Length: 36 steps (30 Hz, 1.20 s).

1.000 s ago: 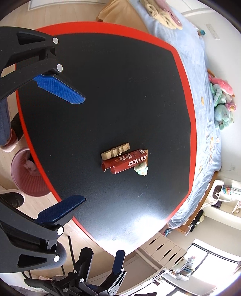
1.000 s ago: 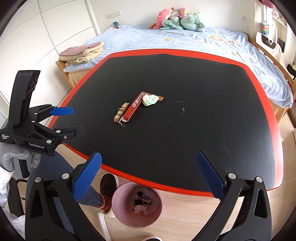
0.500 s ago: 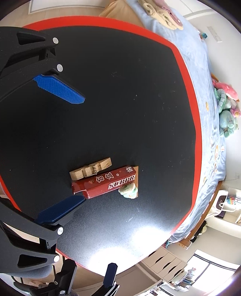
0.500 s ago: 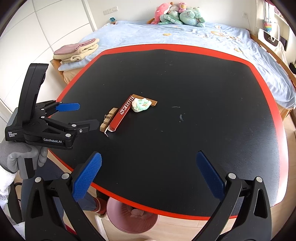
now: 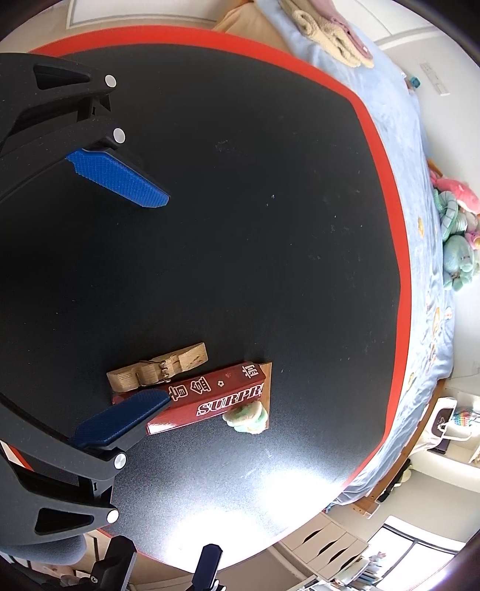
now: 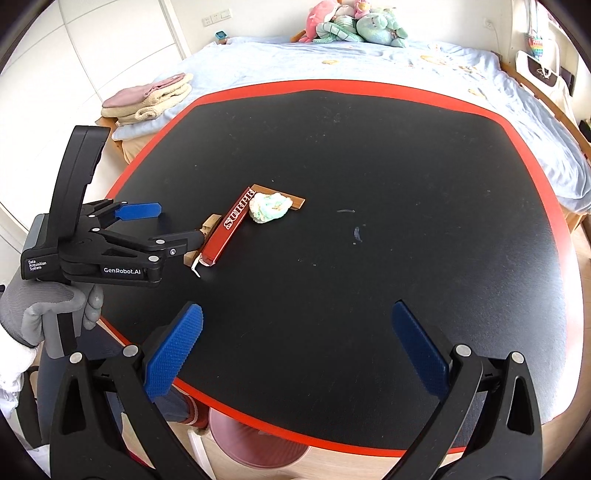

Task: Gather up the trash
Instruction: 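Reach the left gripper to the wooden clothespin while the right gripper reaches the white-green item, then close the left gripper on the clothespin while the right gripper grasps the white-green item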

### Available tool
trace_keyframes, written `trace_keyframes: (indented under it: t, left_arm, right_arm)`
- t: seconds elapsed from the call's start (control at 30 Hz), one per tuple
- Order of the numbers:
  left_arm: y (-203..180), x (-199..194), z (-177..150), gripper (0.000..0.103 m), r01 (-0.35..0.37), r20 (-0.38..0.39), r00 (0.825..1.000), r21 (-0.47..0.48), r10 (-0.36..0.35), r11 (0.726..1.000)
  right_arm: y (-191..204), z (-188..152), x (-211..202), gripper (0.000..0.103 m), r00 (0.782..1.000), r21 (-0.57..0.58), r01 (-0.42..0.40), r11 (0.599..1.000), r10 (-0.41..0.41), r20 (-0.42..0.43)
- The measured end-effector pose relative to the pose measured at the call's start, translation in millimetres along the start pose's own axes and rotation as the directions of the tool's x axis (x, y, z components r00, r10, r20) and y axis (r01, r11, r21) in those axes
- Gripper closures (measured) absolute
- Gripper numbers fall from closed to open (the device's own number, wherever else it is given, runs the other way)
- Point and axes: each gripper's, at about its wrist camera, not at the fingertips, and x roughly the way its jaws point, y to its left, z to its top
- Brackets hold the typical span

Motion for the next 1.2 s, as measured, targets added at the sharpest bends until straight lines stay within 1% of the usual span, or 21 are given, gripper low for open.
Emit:
trace_keyframes:
  t: [0.17, 0.3, 0.53, 0.57, 0.7, 0.83, 0.9, 1.03, 1.1, 1.17, 1.2]
  left_arm:
    - [-6, 4, 5, 0.008, -0.038, 0.004, 0.999, 0.007, 0.038, 0.999]
    - [-14, 9, 9, 0.008, -0.087, 0.006, 0.996, 0.025, 0.087, 0.996]
    - [-15, 10, 9, 0.008, -0.089, 0.016, 0.996, 0.023, 0.089, 0.996]
    - [-14, 10, 8, 0.01, -0.086, 0.017, 0.996, 0.027, 0.086, 0.996]
    - [-16, 5, 6, 0.026, -0.077, 0.024, 0.997, 0.04, 0.076, 0.996]
    - [-15, 3, 6, 0.037, -0.067, 0.028, 0.997, 0.052, 0.066, 0.996]
    - [-14, 1, 6, 0.05, -0.062, 0.032, 0.998, 0.057, 0.06, 0.996]
    - [-12, 0, 6, 0.061, -0.049, 0.033, 0.998, 0.057, 0.047, 0.997]
    - [-10, -1, 6, 0.068, -0.046, 0.034, 0.998, 0.054, 0.044, 0.997]
    - [-10, 0, 8, 0.072, -0.042, 0.033, 0.999, 0.053, 0.04, 0.998]
    - [-9, -1, 8, 0.076, -0.039, 0.034, 0.999, 0.052, 0.038, 0.998]
  right_arm:
    - [-1, -1, 0, 0.003, 1.0, -0.003, 0.002, 1.0, -0.002, -0.006]
    - [-3, 0, 2, 0.003, 1.0, -0.004, 0.009, 1.0, -0.009, -0.009]
    - [-6, 4, 9, 0.003, 1.0, -0.01, 0.015, 1.0, -0.015, -0.014]
    - [-6, 6, 10, 0.003, 1.0, -0.012, 0.016, 1.0, -0.016, -0.014]
    - [-5, 14, 18, 0.003, 1.0, -0.017, 0.02, 1.0, -0.02, -0.013]
    - [-4, 23, 25, 0.003, 1.0, -0.025, 0.023, 0.999, -0.023, -0.005]
    - [-3, 27, 30, 0.003, 1.0, -0.028, 0.022, 0.999, -0.022, -0.004]
    - [1, 35, 44, 0.003, 1.0, -0.036, 0.02, 0.999, -0.02, -0.011]
    - [2, 39, 51, 0.003, 1.0, -0.038, 0.018, 0.999, -0.018, -0.017]
    - [3, 42, 57, 0.003, 1.0, -0.037, 0.015, 0.999, -0.016, -0.02]
    - [4, 44, 60, 0.007, 1.0, -0.039, 0.014, 0.999, -0.015, -0.021]
